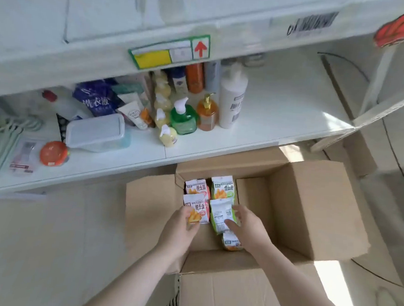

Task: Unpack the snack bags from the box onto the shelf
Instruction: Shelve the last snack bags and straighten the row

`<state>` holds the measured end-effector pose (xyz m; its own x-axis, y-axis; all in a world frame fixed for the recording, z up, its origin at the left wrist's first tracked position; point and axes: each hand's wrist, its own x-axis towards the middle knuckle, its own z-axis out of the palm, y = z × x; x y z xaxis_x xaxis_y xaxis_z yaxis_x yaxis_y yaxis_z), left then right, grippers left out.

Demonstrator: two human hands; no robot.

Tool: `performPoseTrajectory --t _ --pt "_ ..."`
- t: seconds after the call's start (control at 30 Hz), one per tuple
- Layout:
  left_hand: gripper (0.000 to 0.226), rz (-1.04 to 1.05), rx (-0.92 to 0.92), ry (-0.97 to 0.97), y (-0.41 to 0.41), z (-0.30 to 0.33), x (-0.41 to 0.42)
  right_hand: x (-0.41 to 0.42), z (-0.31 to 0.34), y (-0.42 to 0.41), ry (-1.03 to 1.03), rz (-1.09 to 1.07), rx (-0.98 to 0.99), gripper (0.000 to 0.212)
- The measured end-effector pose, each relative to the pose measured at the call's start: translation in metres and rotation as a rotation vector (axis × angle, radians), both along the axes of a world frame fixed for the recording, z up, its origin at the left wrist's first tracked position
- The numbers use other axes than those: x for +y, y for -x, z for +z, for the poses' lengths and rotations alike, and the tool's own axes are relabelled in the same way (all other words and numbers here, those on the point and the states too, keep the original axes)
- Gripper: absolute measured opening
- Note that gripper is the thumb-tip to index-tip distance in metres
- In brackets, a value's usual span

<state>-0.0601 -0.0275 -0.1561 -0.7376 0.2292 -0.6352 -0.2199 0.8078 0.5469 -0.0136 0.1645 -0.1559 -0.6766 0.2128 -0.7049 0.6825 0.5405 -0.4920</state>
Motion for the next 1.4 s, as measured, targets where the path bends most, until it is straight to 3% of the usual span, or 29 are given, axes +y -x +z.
performPoseTrajectory --t 0.23,0.4,0.5,0.7,0.87,1.1,1.4 --pt "0.058 0.381 -0.081 -0.066 -0.034 -0.219 0.024 0.008 -0.202 0.044 0.052 -0.031 0.045 0.053" --pt "0.078 0.754 0.001 -0.090 -0.023 -0.329 0.025 -0.009 -0.282 0.076 0.134 -0.071 0.119 0.051" --pt "0.086 0.873 0.025 -0.095 -0.013 -0.355 0.038 -0.019 -0.315 0.102 0.170 -0.109 0.172 0.050" --pt "0.089 0.725 0.063 0.332 -0.015 -0.359 0.065 -0.037 -0.355 0.128 -0.006 -0.091 0.158 0.044" --pt "0.059 0.889 0.061 0.072 -0.027 -0.375 0.056 -0.037 -0.366 0.146 0.045 -0.088 0.032 0.031" --pt "0.049 0.912 -0.009 0.007 -0.047 -0.339 0.041 -0.040 -0.331 0.123 0.002 -0.213 0.175 0.028" --pt "0.049 0.776 -0.019 -0.243 -0.033 -0.168 0.057 0.029 -0.171 0.090 0.131 -0.291 0.255 0.024"
